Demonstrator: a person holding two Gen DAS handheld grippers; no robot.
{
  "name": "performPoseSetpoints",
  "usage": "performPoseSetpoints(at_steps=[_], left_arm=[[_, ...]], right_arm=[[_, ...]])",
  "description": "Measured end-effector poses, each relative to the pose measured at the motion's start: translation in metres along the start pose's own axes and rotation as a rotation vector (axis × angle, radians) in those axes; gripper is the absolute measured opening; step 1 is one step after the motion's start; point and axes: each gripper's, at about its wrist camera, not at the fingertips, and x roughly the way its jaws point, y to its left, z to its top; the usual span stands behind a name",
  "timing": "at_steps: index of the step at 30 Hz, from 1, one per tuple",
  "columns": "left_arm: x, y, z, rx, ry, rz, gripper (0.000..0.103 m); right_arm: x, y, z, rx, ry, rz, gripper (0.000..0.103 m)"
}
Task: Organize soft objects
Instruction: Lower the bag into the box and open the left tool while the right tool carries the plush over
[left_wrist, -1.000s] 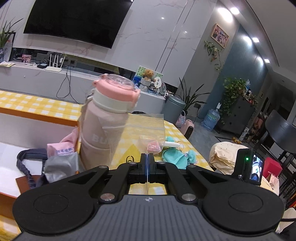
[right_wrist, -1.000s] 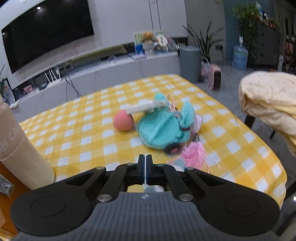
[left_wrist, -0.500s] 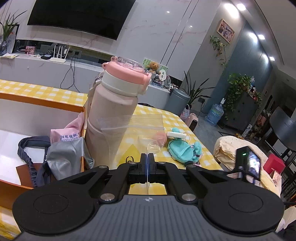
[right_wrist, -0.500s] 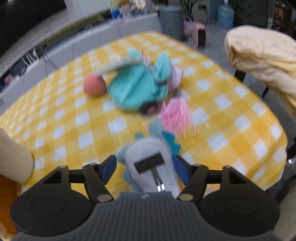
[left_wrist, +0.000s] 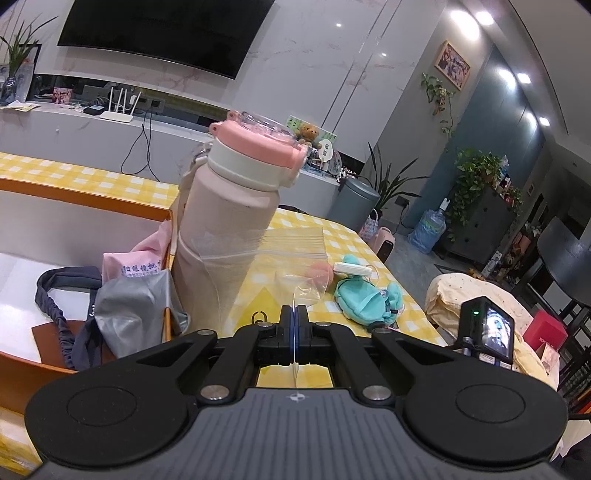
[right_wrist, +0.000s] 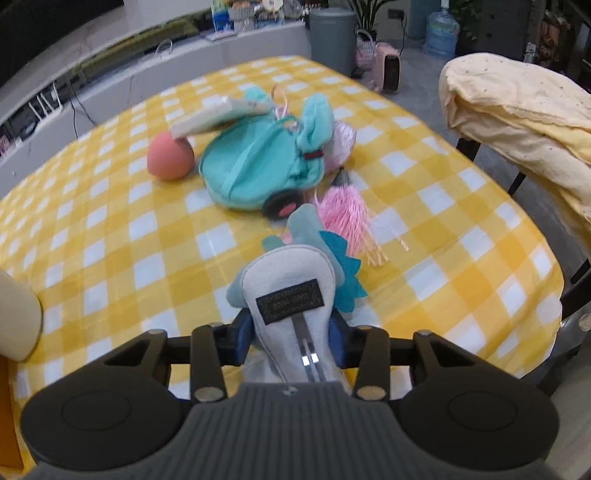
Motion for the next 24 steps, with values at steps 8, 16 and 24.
performPoseSetpoints(at_steps=[8,16,24], left_arm=[[-0.016,0.009,0.007,-0.021,-0.038,0.013,0.0],[-0.053,0.028,0.026,-0.019,-0.129,0.073,0.0],[-0.093,0.055,0.05,0.017,-0.247,0.232,0.0]], right_arm=[[-0.054,0.014,0.005,-0.044,-0.186,0.059,0.041],[-0.152,0.036,0.012,-0.092,-0.449,0.261,0.041],[-0.247,0.084,-0.007,-0.239,-0.708,0.645,0.041]])
